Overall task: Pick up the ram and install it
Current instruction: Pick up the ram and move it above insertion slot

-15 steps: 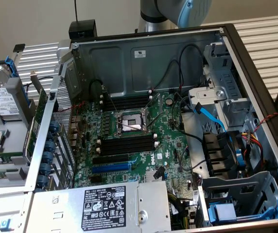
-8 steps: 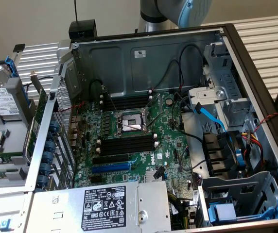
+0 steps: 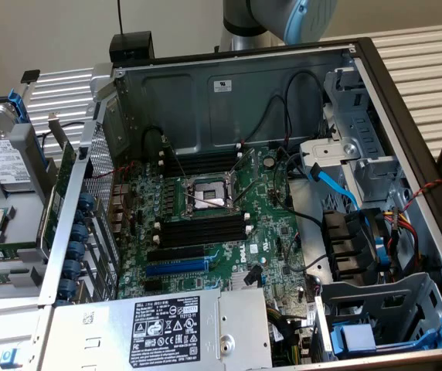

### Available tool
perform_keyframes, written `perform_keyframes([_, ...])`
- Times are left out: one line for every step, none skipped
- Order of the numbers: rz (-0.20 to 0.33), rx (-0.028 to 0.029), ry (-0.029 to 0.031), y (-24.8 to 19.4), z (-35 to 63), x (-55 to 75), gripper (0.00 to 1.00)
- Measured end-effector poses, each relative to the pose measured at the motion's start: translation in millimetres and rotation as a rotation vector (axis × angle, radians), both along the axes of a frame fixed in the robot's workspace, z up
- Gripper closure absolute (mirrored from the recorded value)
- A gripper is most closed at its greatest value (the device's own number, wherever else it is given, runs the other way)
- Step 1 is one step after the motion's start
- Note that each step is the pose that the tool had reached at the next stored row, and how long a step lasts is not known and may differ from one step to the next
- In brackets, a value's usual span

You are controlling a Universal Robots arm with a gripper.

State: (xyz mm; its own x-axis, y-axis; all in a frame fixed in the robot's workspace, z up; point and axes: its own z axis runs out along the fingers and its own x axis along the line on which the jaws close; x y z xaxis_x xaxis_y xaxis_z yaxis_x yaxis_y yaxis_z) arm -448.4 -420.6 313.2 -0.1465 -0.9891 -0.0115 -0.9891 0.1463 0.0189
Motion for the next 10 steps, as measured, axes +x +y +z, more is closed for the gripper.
perform_keyframes([0.001,0.0,0.0,-0.8,-1.8,-0.1,0.9])
perform_keyframes([0.002,0.0,-0.0001,-1.7,-3.7,-0.1,0.9])
perform_keyframes([0.003,0.0,-0.0001,-2.4,-5.4,-0.2,0.9])
perform_keyframes([0.004,0.0,0.0,-3.2,-7.2,-0.2,0.9])
perform_keyframes([0.005,0.0,0.0,-3.9,-9.0,-0.2,0.9])
perform_keyframes([0.006,0.0001,-0.0001,-4.6,-10.9,-0.2,0.9])
perform_keyframes([0.007,0.0,-0.0001,-5.0,-12.7,-0.2,0.9])
perform_keyframes([0.008,0.0,0.0,-5.3,-14.5,-0.3,0.9])
perform_keyframes([0.01,0.0,0.0001,-5.4,-16.2,-0.3,0.9])
perform_keyframes([0.012,0.0,0.0,-5.5,-18.1,-0.3,0.9])
